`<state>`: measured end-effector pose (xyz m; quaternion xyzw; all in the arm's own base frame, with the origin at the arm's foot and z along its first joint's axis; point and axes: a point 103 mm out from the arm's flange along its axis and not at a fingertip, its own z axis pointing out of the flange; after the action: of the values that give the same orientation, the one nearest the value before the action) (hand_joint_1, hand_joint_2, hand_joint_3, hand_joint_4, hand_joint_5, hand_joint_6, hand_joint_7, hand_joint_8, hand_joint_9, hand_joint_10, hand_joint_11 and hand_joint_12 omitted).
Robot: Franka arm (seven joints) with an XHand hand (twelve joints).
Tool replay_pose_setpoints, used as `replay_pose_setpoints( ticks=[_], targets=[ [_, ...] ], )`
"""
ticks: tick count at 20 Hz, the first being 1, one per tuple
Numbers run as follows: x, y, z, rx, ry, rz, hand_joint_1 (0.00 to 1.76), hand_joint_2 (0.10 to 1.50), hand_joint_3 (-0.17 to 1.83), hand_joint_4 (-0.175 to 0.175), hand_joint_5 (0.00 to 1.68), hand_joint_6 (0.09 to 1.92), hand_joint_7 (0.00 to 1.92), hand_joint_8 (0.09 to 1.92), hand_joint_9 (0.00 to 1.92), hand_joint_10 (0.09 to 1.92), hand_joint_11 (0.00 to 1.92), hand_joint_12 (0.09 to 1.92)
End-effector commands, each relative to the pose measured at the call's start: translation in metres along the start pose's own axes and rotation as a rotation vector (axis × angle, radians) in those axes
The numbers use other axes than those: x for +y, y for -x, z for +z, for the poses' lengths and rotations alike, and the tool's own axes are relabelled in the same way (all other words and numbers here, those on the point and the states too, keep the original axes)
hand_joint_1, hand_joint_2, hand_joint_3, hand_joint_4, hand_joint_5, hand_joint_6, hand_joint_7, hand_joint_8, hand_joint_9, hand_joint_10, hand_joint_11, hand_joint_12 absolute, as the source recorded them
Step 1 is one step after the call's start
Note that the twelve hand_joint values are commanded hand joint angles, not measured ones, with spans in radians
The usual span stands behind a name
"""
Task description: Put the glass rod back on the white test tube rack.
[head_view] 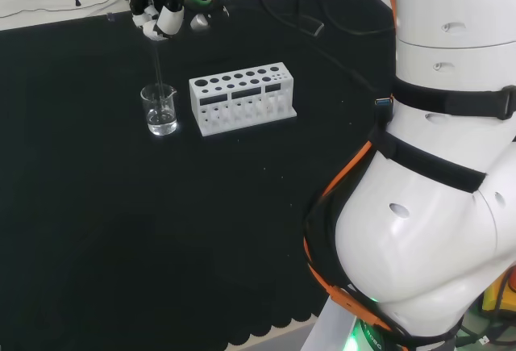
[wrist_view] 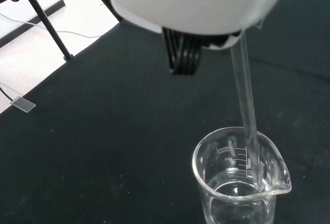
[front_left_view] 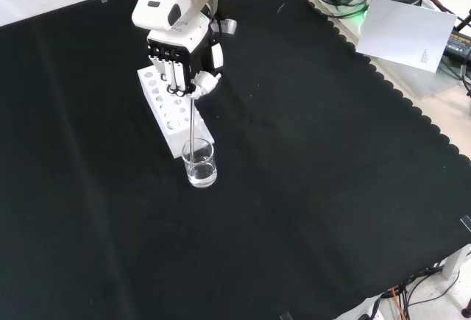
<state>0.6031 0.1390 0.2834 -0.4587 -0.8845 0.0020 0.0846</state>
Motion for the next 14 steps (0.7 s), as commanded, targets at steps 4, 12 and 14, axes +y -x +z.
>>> replay_pose_setpoints(
  ticks=[4,12,14],
  targets=[
    [-0.002,-0.006,0.000,-0.002,0.004,0.012,1.32,0.46,1.10,-0.175,1.28,0.70,1.22,1.23,1.66,1.01,1.72,0.85],
    [-0.003,-0.001,-0.020,0.001,0.039,0.040,1.32,0.46,1.10,-0.175,1.28,0.70,1.22,1.23,1.67,1.01,1.72,0.85],
    [-0.004,0.001,-0.029,-0.005,0.052,0.048,1.32,0.46,1.10,-0.175,1.28,0.70,1.22,1.23,1.67,1.01,1.72,0.85]
  ],
)
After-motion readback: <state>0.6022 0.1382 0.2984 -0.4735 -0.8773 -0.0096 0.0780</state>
